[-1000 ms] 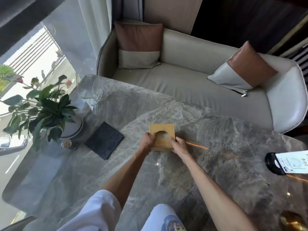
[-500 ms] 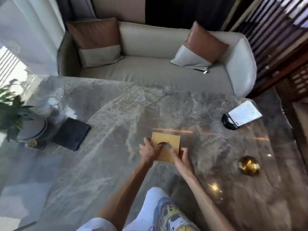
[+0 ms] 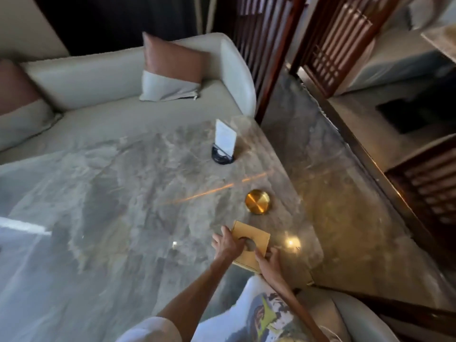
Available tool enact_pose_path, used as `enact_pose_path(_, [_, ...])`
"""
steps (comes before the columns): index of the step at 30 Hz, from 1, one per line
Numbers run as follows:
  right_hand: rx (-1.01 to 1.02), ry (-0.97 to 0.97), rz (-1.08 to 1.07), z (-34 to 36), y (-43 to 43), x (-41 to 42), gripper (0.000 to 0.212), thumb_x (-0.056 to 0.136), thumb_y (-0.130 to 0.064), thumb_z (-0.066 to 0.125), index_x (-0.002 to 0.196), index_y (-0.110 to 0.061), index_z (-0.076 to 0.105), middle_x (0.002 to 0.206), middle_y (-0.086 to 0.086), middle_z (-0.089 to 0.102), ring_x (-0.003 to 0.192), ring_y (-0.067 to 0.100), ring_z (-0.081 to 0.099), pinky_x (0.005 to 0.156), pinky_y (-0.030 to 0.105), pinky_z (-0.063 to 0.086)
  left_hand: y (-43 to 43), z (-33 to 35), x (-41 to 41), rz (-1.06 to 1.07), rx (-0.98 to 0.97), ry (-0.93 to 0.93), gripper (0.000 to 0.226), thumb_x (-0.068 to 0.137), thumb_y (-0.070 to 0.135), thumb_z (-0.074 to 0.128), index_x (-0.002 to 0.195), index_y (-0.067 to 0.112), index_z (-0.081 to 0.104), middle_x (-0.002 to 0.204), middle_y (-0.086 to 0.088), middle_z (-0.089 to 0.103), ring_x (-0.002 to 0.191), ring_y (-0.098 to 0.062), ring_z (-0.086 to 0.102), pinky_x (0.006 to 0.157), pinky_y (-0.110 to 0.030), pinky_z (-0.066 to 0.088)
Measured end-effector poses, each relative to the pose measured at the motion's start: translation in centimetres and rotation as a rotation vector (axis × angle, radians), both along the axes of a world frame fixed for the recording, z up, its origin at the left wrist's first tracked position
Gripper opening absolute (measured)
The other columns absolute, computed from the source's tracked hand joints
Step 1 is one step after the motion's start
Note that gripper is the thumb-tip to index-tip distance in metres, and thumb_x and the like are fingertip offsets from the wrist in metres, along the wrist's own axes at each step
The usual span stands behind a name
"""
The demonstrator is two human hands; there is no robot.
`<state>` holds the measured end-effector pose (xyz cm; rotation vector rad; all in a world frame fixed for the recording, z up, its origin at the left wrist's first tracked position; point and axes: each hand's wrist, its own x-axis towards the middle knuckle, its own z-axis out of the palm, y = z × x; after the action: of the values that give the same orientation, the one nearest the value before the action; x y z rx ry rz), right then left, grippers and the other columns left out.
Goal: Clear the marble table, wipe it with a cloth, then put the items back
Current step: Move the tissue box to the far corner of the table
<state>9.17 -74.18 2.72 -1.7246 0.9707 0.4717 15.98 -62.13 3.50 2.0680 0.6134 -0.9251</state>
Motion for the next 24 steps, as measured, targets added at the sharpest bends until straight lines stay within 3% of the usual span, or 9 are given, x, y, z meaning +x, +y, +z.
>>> enact_pose_path(3, [0.072, 0.051, -0.037, -0.2, -2.5, 0.3, 0.044, 0.088, -0.031, 0.067, 0.117, -0.017, 0.036, 0.093, -0.002, 0.056, 0.077, 0.009, 0.056, 0.066, 0.034, 0.056, -2.5, -0.2, 0.2, -0.02, -0.008, 0.02, 0.058, 0.08, 0.039, 0.063, 0.122, 0.012, 0.034, 0.13, -0.016, 0.031, 0.126, -0.041, 0.033, 0.107, -0.047, 0.034])
enact_pose_path(7, [0.143, 0.089, -0.104, -1.8, -3.9, 0.7, 0.054, 0.084, -0.035, 0.07, 0.123, -0.02, 0.037, 0.114, 0.007, 0.056, 0.099, 0.024, 0.058, 0.078, 0.048, 0.059, -3.6, -0.6, 0.3, -0.019, 0.022, 0.023, 0.049, 0.081, 0.031, 0.06, 0.119, 0.012, 0.035, 0.127, -0.014, 0.031, 0.124, -0.038, 0.035, 0.105, -0.047, 0.037])
enact_pose_path(14, [0.114, 0.12, -0.057, -5.4, -3.1, 0.7, 0.019, 0.086, -0.024, 0.063, 0.09, -0.029, 0.045, 0.112, 0.008, 0.06, 0.1, 0.026, 0.061, 0.085, 0.059, 0.055, -1.6, -1.9, -0.1, 0.039, 0.011, 0.007, 0.046, 0.08, 0.028, 0.059, 0.119, 0.013, 0.039, 0.122, -0.01, 0.034, 0.116, -0.033, 0.04, 0.097, -0.04, 0.041])
enact_pose_path(18, [0.096, 0.106, -0.021, -4.9, -1.6, 1.0, 0.019, 0.088, -0.013, 0.056, 0.105, -0.019, 0.049, 0.112, 0.01, 0.058, 0.1, 0.027, 0.058, 0.085, 0.057, 0.055, 1.6, -3.1, -0.7, 0.035, -0.112, -0.004, 0.046, 0.084, 0.028, 0.06, 0.123, 0.012, 0.041, 0.121, -0.013, 0.043, 0.099, -0.025, 0.049, 0.082, -0.036, 0.05])
enact_pose_path(21, [0.05, 0.099, -0.009, -3.5, -0.4, 0.9, 0.024, 0.088, -0.01, 0.053, 0.11, -0.017, 0.046, 0.107, 0.007, 0.053, 0.098, 0.025, 0.053, 0.087, 0.057, 0.054, 4.5, -2.7, -1.1, 0.047, -0.219, -0.012, 0.045, 0.089, 0.02, 0.059, 0.127, 0.008, 0.038, 0.088, -0.005, 0.056, 0.07, -0.014, 0.051, 0.059, -0.024, 0.043])
enact_pose_path(24, [-0.134, 0.042, 0.015, -2.3, 1.2, 0.9, 0.034, 0.084, -0.008, 0.055, 0.117, -0.012, 0.053, 0.114, 0.015, 0.061, 0.103, 0.033, 0.057, 0.092, 0.05, 0.052, 9.1, -2.7, -1.6, 0.053, -0.252, -0.069, 0.036, 0.091, 0.014, 0.055, 0.124, 0.004, 0.044, 0.075, -0.004, 0.055, 0.058, -0.012, 0.047, 0.055, -0.022, 0.04])
